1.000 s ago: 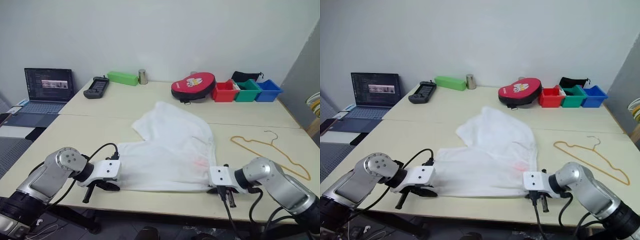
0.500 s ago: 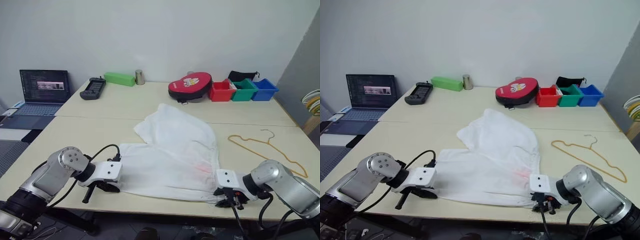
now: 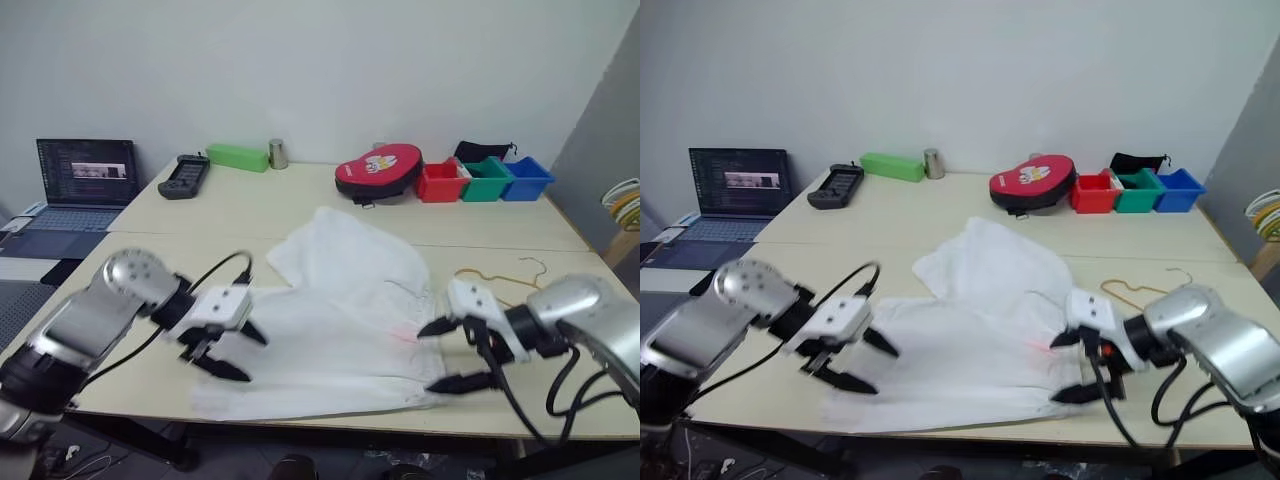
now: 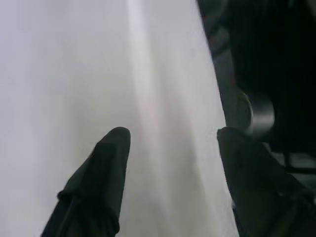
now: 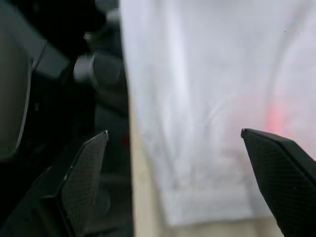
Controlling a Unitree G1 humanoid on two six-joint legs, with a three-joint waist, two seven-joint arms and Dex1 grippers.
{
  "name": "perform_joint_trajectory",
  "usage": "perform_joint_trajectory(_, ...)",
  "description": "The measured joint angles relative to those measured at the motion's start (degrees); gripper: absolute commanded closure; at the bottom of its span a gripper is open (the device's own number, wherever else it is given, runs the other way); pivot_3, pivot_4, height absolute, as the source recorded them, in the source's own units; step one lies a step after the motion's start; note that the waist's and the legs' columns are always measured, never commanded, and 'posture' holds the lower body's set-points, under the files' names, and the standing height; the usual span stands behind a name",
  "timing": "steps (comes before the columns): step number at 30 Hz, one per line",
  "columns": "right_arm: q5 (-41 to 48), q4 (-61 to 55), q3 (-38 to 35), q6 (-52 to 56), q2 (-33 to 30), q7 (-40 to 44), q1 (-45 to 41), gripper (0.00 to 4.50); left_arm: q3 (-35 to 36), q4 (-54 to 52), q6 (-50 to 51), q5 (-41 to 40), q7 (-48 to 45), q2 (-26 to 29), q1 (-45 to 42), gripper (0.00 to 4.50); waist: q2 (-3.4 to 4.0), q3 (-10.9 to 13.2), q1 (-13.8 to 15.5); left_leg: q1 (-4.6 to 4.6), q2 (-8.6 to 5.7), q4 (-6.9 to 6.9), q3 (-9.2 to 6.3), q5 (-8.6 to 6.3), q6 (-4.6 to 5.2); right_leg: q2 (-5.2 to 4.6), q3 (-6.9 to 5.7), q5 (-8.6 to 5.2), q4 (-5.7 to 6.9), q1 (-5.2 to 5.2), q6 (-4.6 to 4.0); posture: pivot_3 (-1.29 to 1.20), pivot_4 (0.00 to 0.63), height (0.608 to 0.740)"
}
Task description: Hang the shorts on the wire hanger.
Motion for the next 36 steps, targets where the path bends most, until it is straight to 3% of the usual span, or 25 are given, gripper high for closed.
perform_joint_trajectory(4, -9.01, 22.77, -0.89, -4.94, 3.78, -13.55, -5.82, 0.0, 2.61, 3.02, 6.26, -2.0, 17.72, -20.59, -6.83, 1.14, -0.1, 0.0, -0.18, 0.5, -0.12, 0.0, 0.37, -0.01, 0.01, -0.17, 0.36, 0.1, -0.06, 0.48, -0.04, 0.25, 0.0, 0.74)
perform_joint_trajectory(9, -17.18, 43.07, -3.56, -13.77, 2.27, -23.71, -6.76, 0.0, 1.48, 5.65, 4.29, 2.61, 29.1, -29.46, -3.59, 1.14, -0.07, -0.02, -0.89, 0.5, -0.03, -0.1, 0.7, -0.33, 0.57, -0.19, 0.8, 0.04, -0.01, 0.23, -0.15, 0.22, 0.0, 0.74)
perform_joint_trajectory(14, -18.68, 50.61, -5.15, -17.55, 0.64, -23.62, -4.89, 0.0, -0.65, 5.97, 2.53, 5.47, 33.6, -34.13, 0.0, 1.14, 0.0, -0.07, -0.79, 0.45, 0.05, -0.13, 0.84, -0.46, 0.81, -0.09, 1.22, 0.07, 0.16, -0.13, -0.23, 0.21, 0.0, 0.74)
perform_joint_trajectory(23, -20.83, 65.19, -6.83, -19.57, -1.19, -23.87, -5.32, 0.0, -1.23, 4.82, 2.59, 6.04, 36.15, -35.51, 2.42, 1.14, 0.09, -0.11, -1.47, 0.67, -0.07, -0.05, 1.38, -0.33, 1.04, 0.15, 1.81, 0.29, 0.06, 0.13, -0.07, 0.21, 0.0, 0.74)
perform_joint_trajectory(30, -22.0, 80.13, -7.97, -21.79, 1.74, -26.89, -14.79, 0.0, -1.79, 4.62, 2.7, 6.58, 37.15, -36.66, 2.54, 1.14, 0.11, -0.12, -3.01, 0.68, -0.01, -0.07, 1.41, -0.33, 1.03, 0.21, 1.86, 0.29, 0.06, 0.13, -0.09, 0.22, 0.0, 0.74)
perform_joint_trajectory(36, -24.2, 90.43, -7.35, -25.14, 2.22, -26.18, -17.62, 0.0, -2.25, 4.02, 3.0, 6.61, 37.23, -37.02, 2.52, 1.14, 0.12, -0.13, -2.55, 0.65, -0.02, -0.07, 1.43, -0.33, 1.03, 0.18, 1.86, 0.29, 0.02, 0.12, -0.09, 0.23, 0.0, 0.74)
